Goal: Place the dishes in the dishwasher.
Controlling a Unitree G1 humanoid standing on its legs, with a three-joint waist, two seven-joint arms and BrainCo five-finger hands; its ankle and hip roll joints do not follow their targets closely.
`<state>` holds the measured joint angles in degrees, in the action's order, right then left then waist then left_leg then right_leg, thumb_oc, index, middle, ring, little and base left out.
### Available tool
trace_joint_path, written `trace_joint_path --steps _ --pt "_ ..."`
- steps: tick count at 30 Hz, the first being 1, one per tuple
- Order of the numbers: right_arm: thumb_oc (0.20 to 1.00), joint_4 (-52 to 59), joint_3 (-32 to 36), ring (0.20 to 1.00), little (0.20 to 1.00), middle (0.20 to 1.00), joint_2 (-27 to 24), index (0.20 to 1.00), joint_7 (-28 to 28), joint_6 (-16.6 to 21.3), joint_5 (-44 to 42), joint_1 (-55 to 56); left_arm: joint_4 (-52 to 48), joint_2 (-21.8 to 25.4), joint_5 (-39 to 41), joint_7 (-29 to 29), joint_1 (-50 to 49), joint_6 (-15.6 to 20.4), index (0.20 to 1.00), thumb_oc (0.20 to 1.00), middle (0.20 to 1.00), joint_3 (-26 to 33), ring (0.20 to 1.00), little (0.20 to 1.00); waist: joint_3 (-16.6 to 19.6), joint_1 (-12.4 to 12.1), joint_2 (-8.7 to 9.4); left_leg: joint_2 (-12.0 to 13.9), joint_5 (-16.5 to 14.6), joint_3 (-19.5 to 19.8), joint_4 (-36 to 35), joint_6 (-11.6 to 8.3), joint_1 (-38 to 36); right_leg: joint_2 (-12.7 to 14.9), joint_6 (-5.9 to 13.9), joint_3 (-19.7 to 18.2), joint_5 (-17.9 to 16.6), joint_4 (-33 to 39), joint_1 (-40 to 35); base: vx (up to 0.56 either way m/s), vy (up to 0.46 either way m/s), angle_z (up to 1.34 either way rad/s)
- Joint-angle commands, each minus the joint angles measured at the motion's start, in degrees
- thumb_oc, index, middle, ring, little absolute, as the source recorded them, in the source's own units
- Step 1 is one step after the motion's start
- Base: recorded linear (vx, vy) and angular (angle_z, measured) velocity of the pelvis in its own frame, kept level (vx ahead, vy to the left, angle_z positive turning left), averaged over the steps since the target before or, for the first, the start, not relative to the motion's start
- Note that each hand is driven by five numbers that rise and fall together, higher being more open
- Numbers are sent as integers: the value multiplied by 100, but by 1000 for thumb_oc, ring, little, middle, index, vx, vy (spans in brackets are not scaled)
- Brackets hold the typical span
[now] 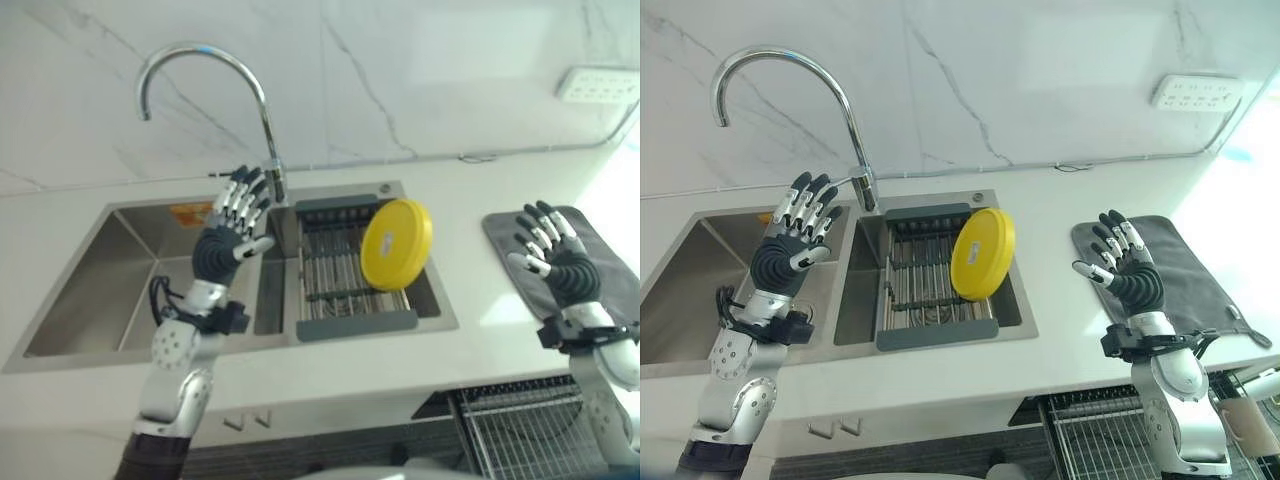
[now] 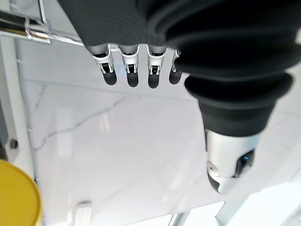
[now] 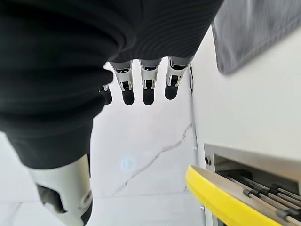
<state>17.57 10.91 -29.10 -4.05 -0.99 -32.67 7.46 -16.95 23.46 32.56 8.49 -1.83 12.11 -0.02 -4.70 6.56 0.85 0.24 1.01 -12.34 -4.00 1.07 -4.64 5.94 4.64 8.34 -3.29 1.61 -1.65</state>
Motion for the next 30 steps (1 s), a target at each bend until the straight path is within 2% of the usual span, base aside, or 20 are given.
trace_joint_path --steps 1,8,10,17,18,20,30 --pt "1000 -79 -73 1000 1000 1000 -112 1000 83 71 -370 -609 -95 295 -80 -33 284 309 1000 1000 1000 37 1000 1000 107 -106 91 137 50 27 -100 -205 -142 -115 176 2 37 -87 -215 0 0 0" --pt "1000 -446 -251 1000 1000 1000 -91 1000 42 -262 -482 -965 6 302 -101 16 410 290 1000 1000 1000 -67 1000 1000 143 -214 123 100 -9 69 -100 -170 -195 -77 197 69 1 -56 -267 8 3 2" --pt "1000 -731 -335 1000 1000 1000 -121 1000 171 -491 -423 -1173 40 301 -144 -35 531 232 1000 1000 1000 -158 1000 1000 152 -268 144 83 -35 96 -100 -159 -213 -69 197 109 -9 -41 -292 0 0 0" --pt "1000 -1342 -439 1000 1000 1000 -199 1000 400 -699 -464 -1529 133 318 -149 -93 684 178 1000 1000 1000 -300 1000 1000 183 -376 177 66 -73 151 -100 -146 -232 -59 189 193 -25 1 -341 0 0 1" --pt "1000 -1418 -457 1000 1000 1000 -212 1000 430 -757 -567 -1567 152 324 -138 -90 691 193 1000 1000 1000 -309 1000 1000 184 -392 181 62 -76 158 -100 -146 -233 -58 185 203 -27 10 -349 1 4 6" --pt "1000 -1797 -522 1000 1000 1000 -126 1000 416 -1137 -963 -1658 188 319 -126 -96 729 174 1000 1000 1000 -347 1000 1000 199 -442 195 53 -81 196 -100 -144 -240 -53 176 238 -37 34 -372 1 0 8" --pt "1000 -2419 -730 1000 1000 1000 -138 1000 305 -1418 -1675 -2102 304 318 -115 -101 878 124 1000 1000 1000 -481 1000 1000 203 -597 231 37 -99 263 -100 -152 -248 -37 160 360 -68 126 -442 -6 -5 5"
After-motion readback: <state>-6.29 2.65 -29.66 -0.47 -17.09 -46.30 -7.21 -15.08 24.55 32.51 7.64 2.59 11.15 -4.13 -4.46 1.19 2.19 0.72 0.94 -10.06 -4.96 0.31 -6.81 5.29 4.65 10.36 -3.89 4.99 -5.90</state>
